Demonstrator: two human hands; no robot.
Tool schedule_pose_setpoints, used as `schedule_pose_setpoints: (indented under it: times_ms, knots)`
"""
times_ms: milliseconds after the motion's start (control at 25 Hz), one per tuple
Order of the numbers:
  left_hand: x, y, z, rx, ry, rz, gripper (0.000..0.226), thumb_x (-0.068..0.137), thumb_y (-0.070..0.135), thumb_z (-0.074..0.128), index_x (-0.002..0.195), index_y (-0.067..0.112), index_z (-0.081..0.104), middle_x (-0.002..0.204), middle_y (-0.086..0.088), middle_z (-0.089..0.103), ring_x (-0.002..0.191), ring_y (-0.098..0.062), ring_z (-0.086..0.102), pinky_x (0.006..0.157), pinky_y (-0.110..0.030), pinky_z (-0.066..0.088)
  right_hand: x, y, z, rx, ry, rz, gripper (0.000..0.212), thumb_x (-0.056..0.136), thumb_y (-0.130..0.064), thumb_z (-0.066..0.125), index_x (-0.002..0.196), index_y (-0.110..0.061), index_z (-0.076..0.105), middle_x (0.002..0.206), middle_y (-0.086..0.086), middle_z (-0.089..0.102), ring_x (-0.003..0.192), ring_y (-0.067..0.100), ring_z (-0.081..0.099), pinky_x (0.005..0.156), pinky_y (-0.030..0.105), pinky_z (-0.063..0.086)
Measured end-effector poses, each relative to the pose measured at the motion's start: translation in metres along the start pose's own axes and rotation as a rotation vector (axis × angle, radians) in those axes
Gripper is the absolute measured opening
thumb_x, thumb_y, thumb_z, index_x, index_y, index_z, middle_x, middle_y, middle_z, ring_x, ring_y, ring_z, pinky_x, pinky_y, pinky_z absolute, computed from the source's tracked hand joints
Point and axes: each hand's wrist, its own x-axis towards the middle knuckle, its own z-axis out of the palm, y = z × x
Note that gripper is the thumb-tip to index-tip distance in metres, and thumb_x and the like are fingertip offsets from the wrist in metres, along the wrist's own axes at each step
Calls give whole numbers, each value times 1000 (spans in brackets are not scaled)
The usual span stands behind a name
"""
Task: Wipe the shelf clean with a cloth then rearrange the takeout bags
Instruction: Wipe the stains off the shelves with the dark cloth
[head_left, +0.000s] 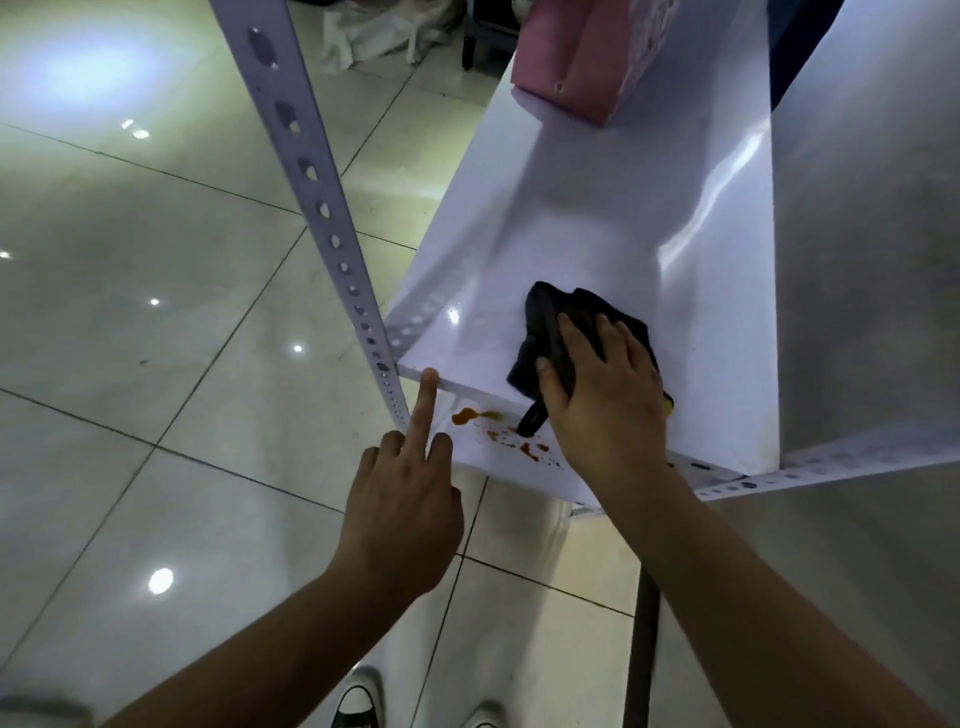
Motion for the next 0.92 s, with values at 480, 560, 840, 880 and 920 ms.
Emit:
schedule_pose_setpoints:
  times_ms: [480, 560, 840, 880, 920]
  knots:
    - [1, -9, -4, 11, 7, -12, 27, 85, 22, 49, 110, 15, 57, 165, -9, -11, 108, -28, 52, 86, -39, 42, 2, -29, 11, 80, -38, -93, 59, 98, -53, 48, 151, -30, 43, 157, 6, 41, 148, 29, 31, 117, 52, 32]
    - [-1, -7, -2, 6, -10, -3, 27, 87, 21, 47, 112, 14, 56, 164, -9, -15, 112, -28, 51, 89, -39, 42, -28, -18, 14, 67, -15, -121, 59, 95, -47, 58, 150, -29, 46, 154, 7, 45, 145, 30, 35, 113, 52, 35]
    - [-5, -12, 6, -62, 24, 13, 34, 85, 19, 51, 119, 13, 56, 166, -10, 4, 127, -35, 45, 96, -44, 44, -54, 0, 22, 111, 159, -213, 60, 84, -23, 77, 140, -18, 58, 140, 10, 58, 133, 35, 48, 104, 52, 41]
    - [-9, -11, 10, -82, 22, 26, 34, 85, 18, 53, 118, 13, 57, 165, -12, 11, 131, -36, 43, 99, -46, 44, -63, 2, 23, 135, 154, -204, 61, 84, -21, 77, 141, -18, 57, 141, 10, 57, 134, 34, 47, 106, 52, 40]
    - [-14, -9, 13, -97, 21, 37, 34, 84, 18, 55, 117, 14, 58, 163, -13, 18, 134, -36, 41, 101, -47, 43, -72, 6, 24, 159, 150, -195, 60, 84, -21, 76, 141, -18, 56, 142, 9, 56, 135, 33, 46, 108, 51, 40]
